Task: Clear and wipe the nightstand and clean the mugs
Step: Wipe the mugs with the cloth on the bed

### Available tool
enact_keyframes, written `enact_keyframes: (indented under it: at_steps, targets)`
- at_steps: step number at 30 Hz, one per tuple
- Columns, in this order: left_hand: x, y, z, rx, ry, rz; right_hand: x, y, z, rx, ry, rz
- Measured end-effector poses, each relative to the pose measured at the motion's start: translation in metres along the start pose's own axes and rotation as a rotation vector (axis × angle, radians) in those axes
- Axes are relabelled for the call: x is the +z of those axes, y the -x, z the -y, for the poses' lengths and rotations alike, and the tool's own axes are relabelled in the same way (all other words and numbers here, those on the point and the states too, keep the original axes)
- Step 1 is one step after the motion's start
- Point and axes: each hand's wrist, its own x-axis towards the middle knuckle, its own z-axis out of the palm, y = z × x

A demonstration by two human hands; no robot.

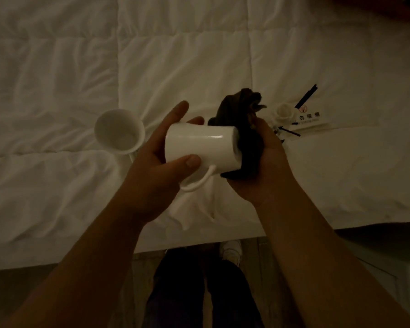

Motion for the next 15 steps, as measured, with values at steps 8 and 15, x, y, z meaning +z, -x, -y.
enact_keyframes:
  at_steps: [8, 15]
  targets:
    - [0.014, -0.022, -0.033, -0.007, -0.875, 0.07, 0.004, 0.009, 0.01, -0.491, 0.878, -0.295]
    - [0.011, -0.034, -0.02, 0.094, -1.231, -0.163, 0.013, 0.013, -0.017, -0.664, 1.122, -0.175]
